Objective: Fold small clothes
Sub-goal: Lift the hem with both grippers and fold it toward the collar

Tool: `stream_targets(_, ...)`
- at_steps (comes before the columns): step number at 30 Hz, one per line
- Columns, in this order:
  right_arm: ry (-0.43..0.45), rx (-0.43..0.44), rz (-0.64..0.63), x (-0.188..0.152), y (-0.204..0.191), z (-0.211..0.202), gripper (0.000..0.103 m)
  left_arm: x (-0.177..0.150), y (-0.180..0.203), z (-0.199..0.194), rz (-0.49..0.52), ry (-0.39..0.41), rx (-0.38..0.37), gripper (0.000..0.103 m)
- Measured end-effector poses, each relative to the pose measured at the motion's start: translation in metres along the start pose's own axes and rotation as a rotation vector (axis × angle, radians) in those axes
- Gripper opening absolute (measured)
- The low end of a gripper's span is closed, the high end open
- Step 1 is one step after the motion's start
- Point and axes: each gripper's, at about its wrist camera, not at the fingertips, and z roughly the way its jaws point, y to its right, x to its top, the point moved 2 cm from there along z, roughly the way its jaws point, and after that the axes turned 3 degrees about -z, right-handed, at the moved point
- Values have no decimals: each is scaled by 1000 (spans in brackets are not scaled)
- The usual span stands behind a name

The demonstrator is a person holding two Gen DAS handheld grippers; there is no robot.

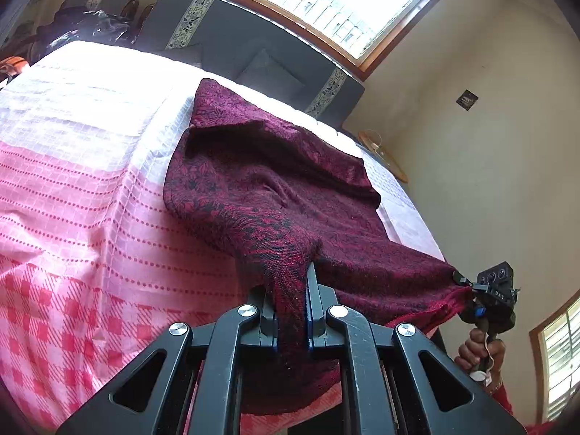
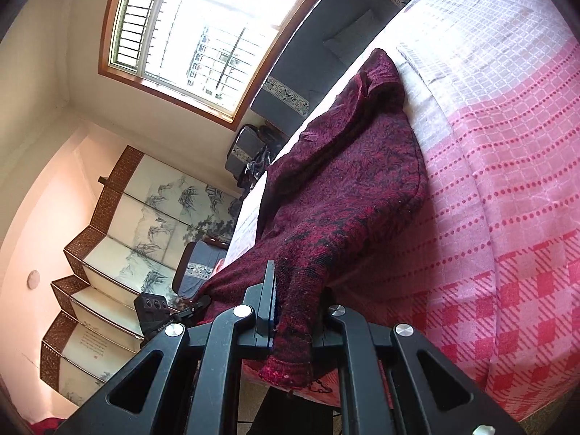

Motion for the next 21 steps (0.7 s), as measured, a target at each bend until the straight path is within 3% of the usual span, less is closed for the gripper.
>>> stream_targets(10, 36, -13, -60, 78, -27, 20, 10, 65, 11, 21, -10, 81, 3, 10)
stream_targets(21, 24, -62, -71, 153, -23, 68, 10, 133, -3, 70, -52, 113, 48, 11)
